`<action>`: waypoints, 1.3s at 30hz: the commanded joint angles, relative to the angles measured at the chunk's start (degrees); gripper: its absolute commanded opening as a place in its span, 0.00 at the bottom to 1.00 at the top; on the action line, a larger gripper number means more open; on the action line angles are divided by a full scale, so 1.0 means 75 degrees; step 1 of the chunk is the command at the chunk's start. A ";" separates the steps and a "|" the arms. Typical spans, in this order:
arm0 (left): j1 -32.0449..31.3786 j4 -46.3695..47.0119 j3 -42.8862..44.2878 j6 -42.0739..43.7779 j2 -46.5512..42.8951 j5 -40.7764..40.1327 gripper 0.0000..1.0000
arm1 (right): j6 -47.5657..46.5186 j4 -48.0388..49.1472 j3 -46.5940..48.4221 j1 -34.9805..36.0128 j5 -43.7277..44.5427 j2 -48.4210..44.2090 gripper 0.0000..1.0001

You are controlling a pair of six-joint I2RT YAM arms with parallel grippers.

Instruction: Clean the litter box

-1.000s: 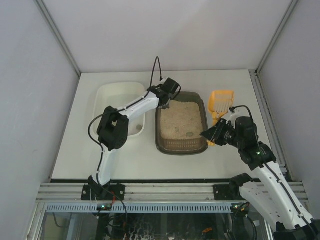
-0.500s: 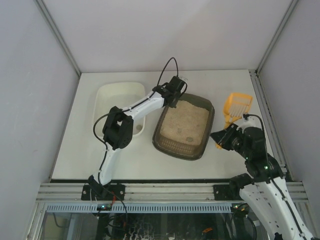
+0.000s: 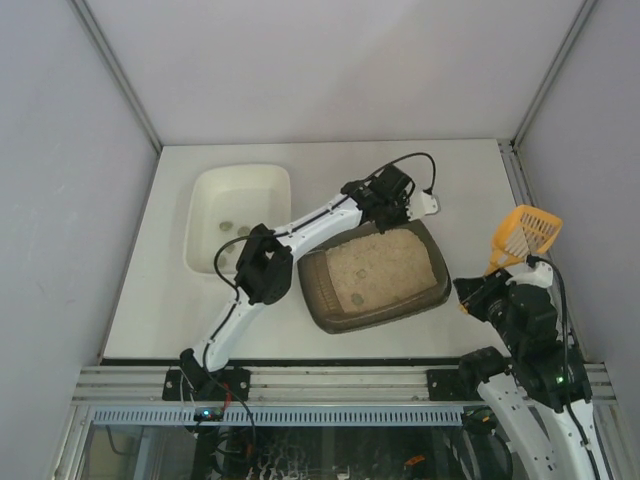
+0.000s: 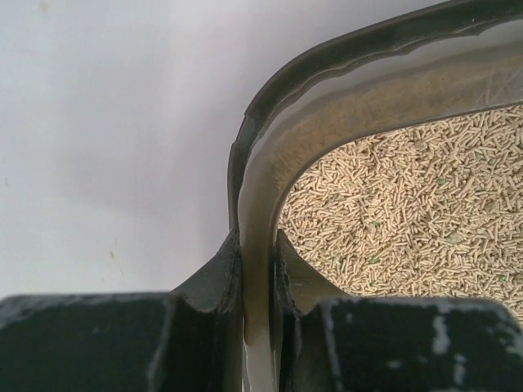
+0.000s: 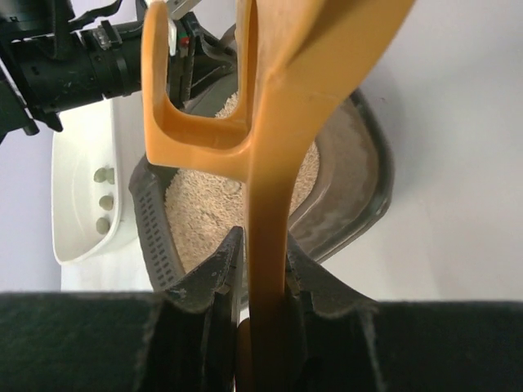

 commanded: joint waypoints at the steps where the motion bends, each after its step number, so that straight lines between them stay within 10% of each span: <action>1: -0.0179 -0.0125 0.0883 0.2806 -0.0245 0.1052 0.00 | 0.0250 -0.0472 0.0334 -0.0025 0.0560 -0.0353 0.00; 39: -0.1304 -0.2171 -0.0467 1.3440 -0.0272 0.3380 0.00 | 0.1800 -0.3156 0.1481 0.0040 0.1720 -0.1683 0.00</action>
